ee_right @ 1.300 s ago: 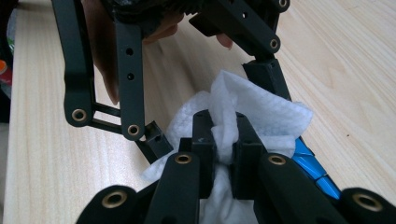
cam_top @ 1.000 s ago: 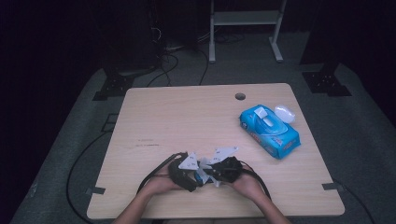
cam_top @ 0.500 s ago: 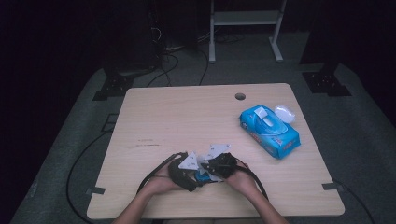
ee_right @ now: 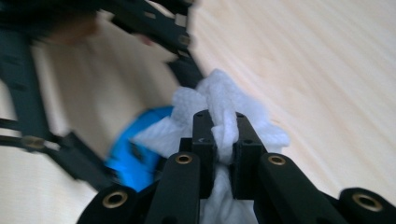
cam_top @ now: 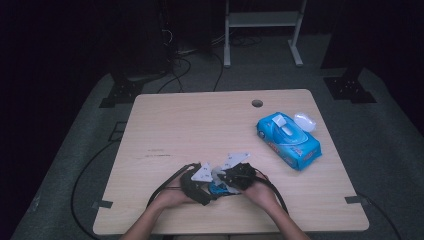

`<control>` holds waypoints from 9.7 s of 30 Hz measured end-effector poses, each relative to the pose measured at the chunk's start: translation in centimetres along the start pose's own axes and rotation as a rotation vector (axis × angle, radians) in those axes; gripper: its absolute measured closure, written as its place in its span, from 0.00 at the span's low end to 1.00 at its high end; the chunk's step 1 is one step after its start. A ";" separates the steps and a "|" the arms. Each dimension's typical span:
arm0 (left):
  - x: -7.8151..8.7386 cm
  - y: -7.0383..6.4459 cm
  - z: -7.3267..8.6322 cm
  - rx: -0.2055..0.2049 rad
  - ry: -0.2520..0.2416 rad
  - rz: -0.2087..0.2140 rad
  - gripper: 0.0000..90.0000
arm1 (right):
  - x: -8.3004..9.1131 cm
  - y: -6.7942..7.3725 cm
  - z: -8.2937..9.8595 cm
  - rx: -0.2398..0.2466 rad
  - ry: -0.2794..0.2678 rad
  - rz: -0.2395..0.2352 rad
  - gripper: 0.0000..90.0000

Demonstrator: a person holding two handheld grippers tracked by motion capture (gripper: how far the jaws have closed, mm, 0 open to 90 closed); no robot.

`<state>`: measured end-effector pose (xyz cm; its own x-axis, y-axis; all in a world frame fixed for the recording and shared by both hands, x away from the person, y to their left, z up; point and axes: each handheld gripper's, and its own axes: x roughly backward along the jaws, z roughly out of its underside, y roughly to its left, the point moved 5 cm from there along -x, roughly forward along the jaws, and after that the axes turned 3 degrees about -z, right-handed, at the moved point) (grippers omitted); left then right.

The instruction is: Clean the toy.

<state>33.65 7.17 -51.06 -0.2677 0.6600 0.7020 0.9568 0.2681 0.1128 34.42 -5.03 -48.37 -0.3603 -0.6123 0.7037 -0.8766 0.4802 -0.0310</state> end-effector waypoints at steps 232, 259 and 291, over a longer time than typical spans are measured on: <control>0.7 0.8 -0.2 0.095 -0.025 0.069 0.23 | 6.4 -1.9 6.7 -0.221 -0.065 -0.121 0.91; 0.4 2.3 0.2 0.356 -0.049 0.087 0.28 | 6.7 -0.9 7.5 -0.140 -0.100 -0.078 0.92; 0.4 0.8 -0.4 0.349 -0.056 0.186 0.27 | 7.6 0.7 8.8 -0.115 -0.139 -0.065 0.92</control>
<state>34.31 7.36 -50.43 -0.1081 0.7546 0.6472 0.8959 0.3561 -0.2655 28.28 -14.85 -49.25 -0.3516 -0.7217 0.5963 -0.8603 0.5003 0.0983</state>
